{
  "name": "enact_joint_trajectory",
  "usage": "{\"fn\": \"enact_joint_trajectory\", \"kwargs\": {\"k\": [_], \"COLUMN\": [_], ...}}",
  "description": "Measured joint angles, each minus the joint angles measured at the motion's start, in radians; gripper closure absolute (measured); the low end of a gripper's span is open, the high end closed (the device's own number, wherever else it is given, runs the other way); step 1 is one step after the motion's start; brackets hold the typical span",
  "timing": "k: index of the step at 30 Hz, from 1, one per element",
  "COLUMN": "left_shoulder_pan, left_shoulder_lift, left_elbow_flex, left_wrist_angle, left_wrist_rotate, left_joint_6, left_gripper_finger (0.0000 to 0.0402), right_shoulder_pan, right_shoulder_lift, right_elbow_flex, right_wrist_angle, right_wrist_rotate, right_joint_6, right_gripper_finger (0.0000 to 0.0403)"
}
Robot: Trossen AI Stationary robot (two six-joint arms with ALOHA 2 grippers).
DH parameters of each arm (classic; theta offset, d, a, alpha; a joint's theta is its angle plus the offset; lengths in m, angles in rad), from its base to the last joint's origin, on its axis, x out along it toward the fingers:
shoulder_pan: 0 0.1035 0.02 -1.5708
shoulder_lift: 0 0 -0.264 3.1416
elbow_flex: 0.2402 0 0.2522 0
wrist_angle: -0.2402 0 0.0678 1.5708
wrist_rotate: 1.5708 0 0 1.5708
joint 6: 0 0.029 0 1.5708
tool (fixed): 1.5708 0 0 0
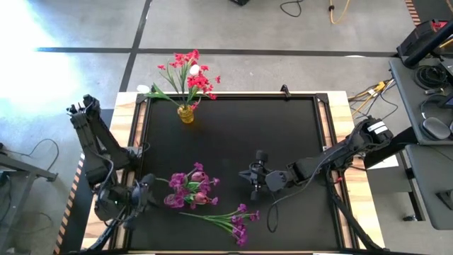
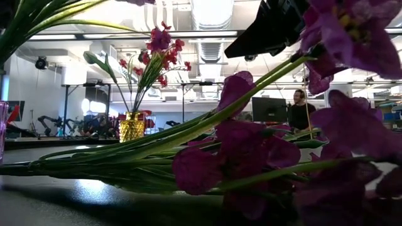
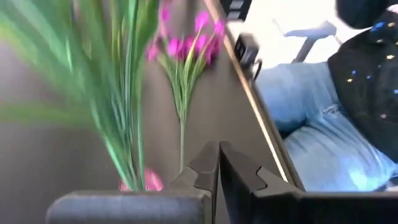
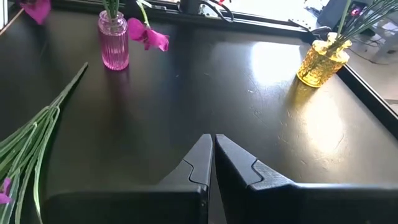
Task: Sort flowers into vase by color
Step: Adjust the violet vase
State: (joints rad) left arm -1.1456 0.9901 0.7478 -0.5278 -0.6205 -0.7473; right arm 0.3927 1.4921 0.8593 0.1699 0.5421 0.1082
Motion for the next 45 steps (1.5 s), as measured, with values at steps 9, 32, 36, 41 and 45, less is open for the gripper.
{"fn": "enact_joint_trajectory", "kwargs": {"k": [9,32,36,41,45], "left_shoulder_pan": [-0.188,-0.162,-0.140,-0.098,-0.071], "left_shoulder_lift": [0.138,0.538,0.535,0.480,0.402], "left_elbow_flex": [-0.107,-0.049,-0.020,-0.010,-0.038], "left_wrist_angle": [-0.065,0.012,0.004,-0.006,0.024], "left_wrist_rotate": [-0.047,-0.087,-0.088,-0.090,-0.087], "left_joint_6": [-0.629,-0.886,-0.822,-0.699,-0.603], "left_gripper_finger": [0.0402,0.0401,0.0401,0.0401,0.0401], "right_shoulder_pan": [0.000,0.000,0.000,0.000,0.000], "right_shoulder_lift": [0.000,0.000,0.000,0.000,0.000], "right_elbow_flex": [0.000,0.000,0.000,0.000,0.000], "right_wrist_angle": [0.000,0.000,0.001,0.002,0.004], "right_wrist_rotate": [0.008,0.046,0.053,0.053,0.053], "right_joint_6": [-0.016,-0.042,-0.042,-0.044,-0.052], "right_gripper_finger": [0.0390,0.0390,0.0390,0.0390,0.0390]}}
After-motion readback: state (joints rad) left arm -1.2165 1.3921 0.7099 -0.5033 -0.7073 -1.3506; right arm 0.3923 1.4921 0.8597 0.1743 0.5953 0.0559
